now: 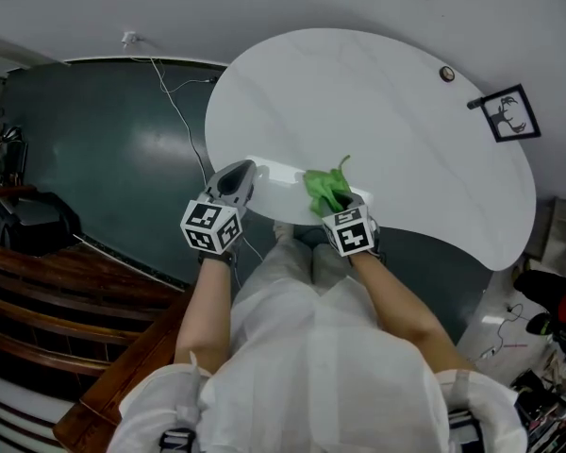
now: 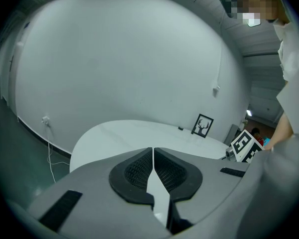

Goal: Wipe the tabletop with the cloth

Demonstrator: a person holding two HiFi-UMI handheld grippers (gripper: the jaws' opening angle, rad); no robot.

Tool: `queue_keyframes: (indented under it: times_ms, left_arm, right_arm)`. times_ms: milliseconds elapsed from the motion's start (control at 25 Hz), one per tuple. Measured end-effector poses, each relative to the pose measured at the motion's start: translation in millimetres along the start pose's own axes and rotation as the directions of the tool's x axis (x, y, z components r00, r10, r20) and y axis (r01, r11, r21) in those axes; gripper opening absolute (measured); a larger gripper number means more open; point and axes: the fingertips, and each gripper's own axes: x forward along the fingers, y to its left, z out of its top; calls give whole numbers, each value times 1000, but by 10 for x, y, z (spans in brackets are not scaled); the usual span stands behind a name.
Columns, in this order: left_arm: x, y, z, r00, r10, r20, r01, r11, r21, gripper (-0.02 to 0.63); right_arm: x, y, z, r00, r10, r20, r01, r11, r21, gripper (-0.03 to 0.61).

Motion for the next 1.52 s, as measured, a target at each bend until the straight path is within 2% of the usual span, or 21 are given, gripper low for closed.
queue_keyframes:
  times_ms: [520,800,920,1000,1040,1120,1200,1240,1440,1520]
  left_arm:
    - [-507,796,243,997,66,32,-67,997,29,21]
    - [-845,1119,424,992,115,59,-118,992,50,21]
    - [-966,1223,513,987,140,76,-145,988,58,21]
    - [-1057,1268,567,984,156,86,-161,985,59,21]
    - [-1117,1285,589,982,163,92,-169,984,58,21]
    - [-1275,1330,645,978,180,107,-187,981,57,21]
    - [-1458,1400,744,969,205,134,-214,975,54,21]
    - [-1543,1435,806,964,218,152,-228,972,51,21]
    - [-1772,1486,1133,941,245,234,-263,964,49,21]
    - [-1755,1439,1271,938,231,260,-254,965,58,21]
  right_arm:
    - [634,988,757,987,158,26,-155,985,-73,81]
    - [965,1483,1179,963,266,39,-265,964,-22,81]
    - [1118,1712,1376,939,342,46,-342,940,-5,81]
    - [1159,1899,1568,898,430,95,-437,897,66,81]
    - [1142,2004,1693,867,478,141,-494,862,113,81]
    - [1041,2216,1990,791,556,254,-604,776,184,81]
    - [876,2410,2321,709,607,359,-691,699,181,81]
    - [778,2485,2479,670,625,402,-722,674,156,81]
    - [204,2482,3064,509,633,584,-805,590,62,81]
    - [-62,2311,3198,464,606,647,-812,582,37,81]
